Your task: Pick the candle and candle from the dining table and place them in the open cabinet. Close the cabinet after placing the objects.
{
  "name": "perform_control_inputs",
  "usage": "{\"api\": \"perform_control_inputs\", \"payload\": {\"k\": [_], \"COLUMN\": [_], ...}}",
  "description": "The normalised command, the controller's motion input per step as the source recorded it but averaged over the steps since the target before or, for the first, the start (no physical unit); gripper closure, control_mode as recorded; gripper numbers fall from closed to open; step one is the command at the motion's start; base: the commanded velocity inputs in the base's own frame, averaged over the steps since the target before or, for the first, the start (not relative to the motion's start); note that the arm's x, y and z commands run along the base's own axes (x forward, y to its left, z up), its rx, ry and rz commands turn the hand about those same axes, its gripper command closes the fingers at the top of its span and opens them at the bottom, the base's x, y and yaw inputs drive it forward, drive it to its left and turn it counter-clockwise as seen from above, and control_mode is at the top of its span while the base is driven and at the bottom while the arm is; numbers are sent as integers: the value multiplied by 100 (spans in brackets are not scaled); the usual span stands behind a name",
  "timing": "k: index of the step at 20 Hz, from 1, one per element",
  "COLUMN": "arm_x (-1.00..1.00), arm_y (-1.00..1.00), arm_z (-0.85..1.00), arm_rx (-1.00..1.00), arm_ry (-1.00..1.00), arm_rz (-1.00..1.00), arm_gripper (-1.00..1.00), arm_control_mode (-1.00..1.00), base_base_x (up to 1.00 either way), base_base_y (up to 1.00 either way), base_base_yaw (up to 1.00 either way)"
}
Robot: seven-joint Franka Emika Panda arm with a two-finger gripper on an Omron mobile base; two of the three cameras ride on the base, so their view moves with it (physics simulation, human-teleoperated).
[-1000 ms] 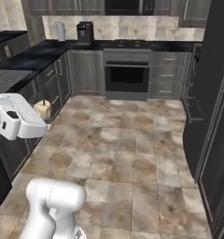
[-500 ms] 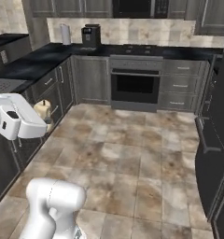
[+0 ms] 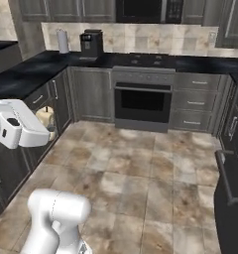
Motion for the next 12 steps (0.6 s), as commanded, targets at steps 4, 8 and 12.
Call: {"api": "perform_control_inputs", "payload": {"k": [4,8,12], "arm_x": [0,0,0], "arm_y": [0,0,0], "arm_z": [0,0,0], "arm_rx": [0,0,0], "arm_ry": [0,0,0], "arm_rz": [0,0,0], "arm_gripper": [100,100,100], "arm_control_mode": [100,100,100], "base_base_x": [96,91,86], "base_base_y": [-19,-18,-16], "base_base_yaw": [0,0,0]}}
